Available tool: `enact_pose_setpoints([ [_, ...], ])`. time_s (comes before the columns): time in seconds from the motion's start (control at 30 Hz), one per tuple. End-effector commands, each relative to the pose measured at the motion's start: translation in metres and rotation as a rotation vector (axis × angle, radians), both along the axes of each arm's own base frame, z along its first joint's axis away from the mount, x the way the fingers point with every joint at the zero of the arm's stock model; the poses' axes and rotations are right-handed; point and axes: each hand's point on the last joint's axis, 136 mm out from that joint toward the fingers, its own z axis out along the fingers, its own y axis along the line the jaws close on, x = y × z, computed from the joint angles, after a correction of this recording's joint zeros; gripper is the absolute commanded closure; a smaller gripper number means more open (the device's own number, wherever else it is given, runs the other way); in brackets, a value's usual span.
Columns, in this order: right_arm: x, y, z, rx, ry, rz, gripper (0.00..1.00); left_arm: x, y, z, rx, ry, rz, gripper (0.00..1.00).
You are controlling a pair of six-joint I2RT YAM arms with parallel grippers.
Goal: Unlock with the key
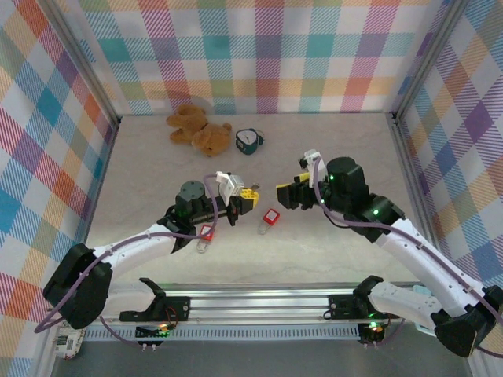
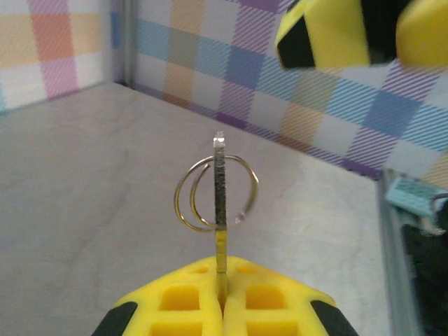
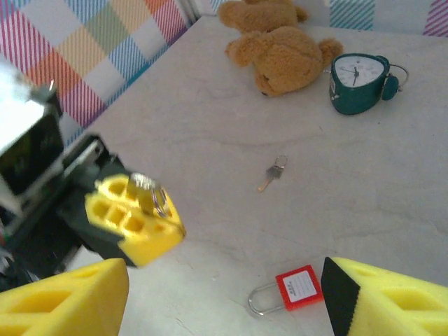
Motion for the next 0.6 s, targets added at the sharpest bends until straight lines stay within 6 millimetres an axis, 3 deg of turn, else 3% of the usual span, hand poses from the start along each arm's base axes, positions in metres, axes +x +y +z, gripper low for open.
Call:
enact_pose_setpoints([
  [0.0, 0.006, 0.004, 0.017, 0.097, -0.029, 0.102, 0.28, -0.020, -0.011, 0.008, -0.062, 0.166, -0.177, 1.00],
  [0.07, -0.005, 0.010, 0.022, 0.206, 0.004, 0.218, 0.27, -0.022, -0.014, 0.006, -0.061, 0.215, -0.208, 1.00],
  [0.2, -0.016, 0.026, 0.015, 0.226, 0.045, 0.358, 0.24, -0.025, -0.014, 0.005, -0.056, 0.244, -0.228, 1.00],
  [0.57, -0.005, 0.054, -0.008, 0.237, 0.177, 0.462, 0.35, -0.027, -0.014, 0.003, -0.042, 0.254, -0.245, 1.00],
])
